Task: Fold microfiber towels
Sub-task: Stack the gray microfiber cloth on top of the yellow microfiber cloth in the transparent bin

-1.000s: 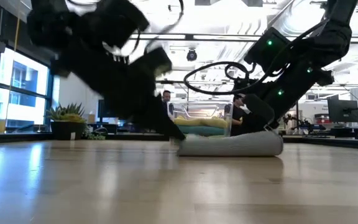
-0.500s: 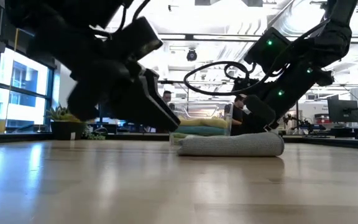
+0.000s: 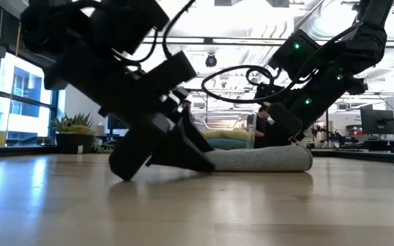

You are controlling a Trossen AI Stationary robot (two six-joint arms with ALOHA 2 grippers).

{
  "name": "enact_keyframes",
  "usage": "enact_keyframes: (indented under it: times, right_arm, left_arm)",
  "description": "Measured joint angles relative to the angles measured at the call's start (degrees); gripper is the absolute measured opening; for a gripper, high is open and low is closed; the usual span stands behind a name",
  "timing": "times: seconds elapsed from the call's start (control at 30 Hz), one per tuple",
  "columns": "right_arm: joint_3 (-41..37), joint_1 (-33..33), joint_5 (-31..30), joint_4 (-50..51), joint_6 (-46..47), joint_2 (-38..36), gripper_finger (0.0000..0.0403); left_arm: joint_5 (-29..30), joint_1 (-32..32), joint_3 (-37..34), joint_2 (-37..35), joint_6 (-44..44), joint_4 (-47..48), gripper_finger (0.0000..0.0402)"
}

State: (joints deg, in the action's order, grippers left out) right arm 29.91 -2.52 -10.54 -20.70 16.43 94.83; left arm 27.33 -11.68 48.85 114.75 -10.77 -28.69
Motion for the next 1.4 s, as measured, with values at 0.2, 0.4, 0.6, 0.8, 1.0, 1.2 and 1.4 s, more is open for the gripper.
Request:
enact_keyframes:
  times: [0.2, 0.4, 0.6, 0.8, 1.0, 1.2, 1.4]
  right_arm:
    - [0.0, 0.0, 0.6, -0.1, 0.1, 0.0, 0.0]
    - [0.0, 0.0, 1.2, -0.7, 0.2, 0.0, 0.0001]
    - [0.0, 0.4, 3.8, 2.4, 1.5, -4.6, 0.0032]
    - [0.0, 6.6, 3.9, 12.2, 0.1, -15.7, 0.0115]
    - [0.9, 19.0, -4.5, 13.3, 0.7, -16.1, 0.0204]
    - [7.9, 26.0, -16.0, 19.8, 0.8, -8.3, 0.0252]
    - [18.4, 29.3, -20.4, 33.1, -2.1, 2.2, 0.0256]
  left_arm:
    - [-1.7, 1.4, 1.6, 1.4, 1.0, 2.9, 0.0139]
    - [-2.1, 2.1, 1.6, 1.5, 1.6, 3.3, 0.0064]
    - [-1.9, 2.1, 1.5, 1.6, 1.7, 2.8, 0.0009]
    - [-4.6, 2.7, 2.2, 1.5, 5.9, 2.4, 0.0004]
    - [-10.0, 4.0, 4.1, 1.6, 12.0, 2.4, 0.0002]
    - [-15.2, 5.5, 5.3, 1.6, 17.0, 2.0, 0.0001]
    - [-17.2, 6.5, 5.6, 1.5, 20.0, 1.5, 0.0001]
